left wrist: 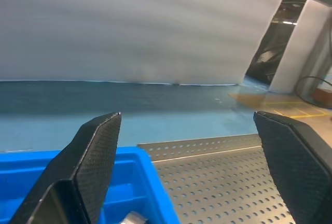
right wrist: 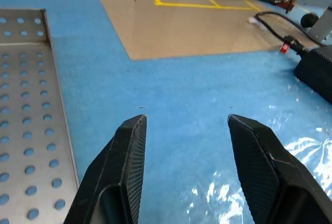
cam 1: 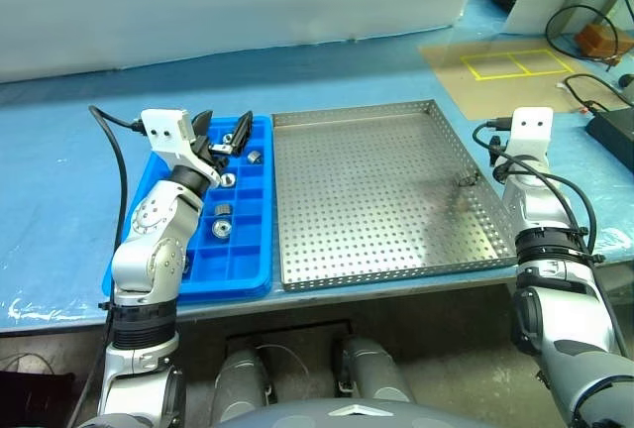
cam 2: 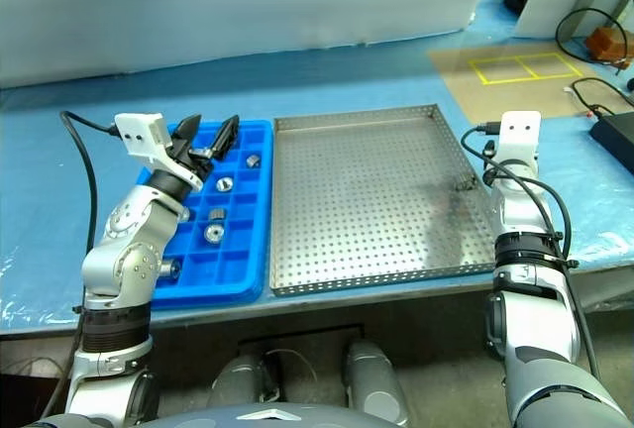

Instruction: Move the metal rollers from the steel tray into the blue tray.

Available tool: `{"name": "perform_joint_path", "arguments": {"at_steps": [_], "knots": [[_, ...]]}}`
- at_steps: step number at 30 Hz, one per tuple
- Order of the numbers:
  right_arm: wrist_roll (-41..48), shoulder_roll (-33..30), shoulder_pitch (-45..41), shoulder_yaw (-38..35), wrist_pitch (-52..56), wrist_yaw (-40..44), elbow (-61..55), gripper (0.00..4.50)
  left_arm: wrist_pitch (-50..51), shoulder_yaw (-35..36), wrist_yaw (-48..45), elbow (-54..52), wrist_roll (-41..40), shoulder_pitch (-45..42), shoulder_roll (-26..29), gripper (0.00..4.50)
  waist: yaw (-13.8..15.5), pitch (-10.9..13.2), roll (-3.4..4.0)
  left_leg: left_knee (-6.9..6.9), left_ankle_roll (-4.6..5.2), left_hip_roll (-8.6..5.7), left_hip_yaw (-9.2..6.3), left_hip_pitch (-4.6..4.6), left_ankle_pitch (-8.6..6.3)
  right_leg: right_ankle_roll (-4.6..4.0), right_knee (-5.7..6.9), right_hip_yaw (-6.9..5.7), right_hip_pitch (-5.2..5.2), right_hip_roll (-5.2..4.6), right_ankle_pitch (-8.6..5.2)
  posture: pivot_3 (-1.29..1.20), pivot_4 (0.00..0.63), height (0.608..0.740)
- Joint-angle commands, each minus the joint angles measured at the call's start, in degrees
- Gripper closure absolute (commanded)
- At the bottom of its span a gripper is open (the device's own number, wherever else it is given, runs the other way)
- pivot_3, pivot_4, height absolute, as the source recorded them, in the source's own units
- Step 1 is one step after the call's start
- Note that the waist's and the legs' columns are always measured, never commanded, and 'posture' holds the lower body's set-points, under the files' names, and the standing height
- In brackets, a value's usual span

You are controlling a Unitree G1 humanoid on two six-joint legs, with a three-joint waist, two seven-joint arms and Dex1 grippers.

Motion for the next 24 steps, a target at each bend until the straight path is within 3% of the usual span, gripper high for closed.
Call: {"name": "perform_joint_path", "arguments": {"at_steps": [1, 4, 9, 17, 24], "knots": [[3.94, 2.53, 1.53, -0.53, 1.76, 4.3, -6.8, 1.92, -0.07, -0.46, -1.19, -1.16, -0.48, -0.81, 0.25, 0.19, -0.54, 0.0, 0.0, 0.0, 0.01, 0.0, 0.0, -0.01, 0.0, 0.0, 0.0, 0.0, 0.0, 0.0, 0.0, -0.42, 0.15, 0.74], [11.24, 5.33, 2.36, -2.9, 7.57, 10.58, -11.84, 1.92, 0.45, -0.56, -1.77, -1.36, -0.93, -0.55, 0.36, 0.19, -1.74, 0.01, 0.0, 0.01, 0.03, -0.02, 0.0, -0.03, -0.01, 0.0, 0.0, -0.01, -0.02, 0.0, 0.0, -0.42, 0.15, 0.74], [14.4, 4.95, 3.96, -3.61, 9.72, 15.08, -14.67, 1.92, 0.86, -0.61, -1.94, -1.35, -0.69, -0.03, 0.35, 0.19, -1.58, 0.01, 0.0, 0.02, 0.06, 0.0, -0.03, -0.05, -0.01, 0.0, -0.05, -0.06, 0.02, -0.01, 0.0, -0.42, 0.15, 0.74], [6.45, 0.59, 6.48, 1.31, -0.37, 16.68, -9.52, 1.92, 1.35, -1.28, -2.01, -1.74, -0.4, 0.4, 0.09, 0.19, -1.36, 0.01, 0.0, 0.03, 0.35, -0.09, -0.01, -0.12, -0.15, 0.0, -0.37, -0.1, 0.15, -0.13, 0.01, -0.43, 0.15, 0.74], [7.01, 2.04, 8.25, 2.32, -0.2, 18.61, -11.41, 1.92, 1.44, -1.65, -2.12, -1.47, -0.36, 0.35, 0.02, 0.19, -1.79, 0.01, 0.0, 0.02, 0.35, -0.05, -0.01, -0.1, -0.15, 0.02, -0.39, -0.11, 0.15, -0.11, 0.01, -0.43, 0.15, 0.74]]}}
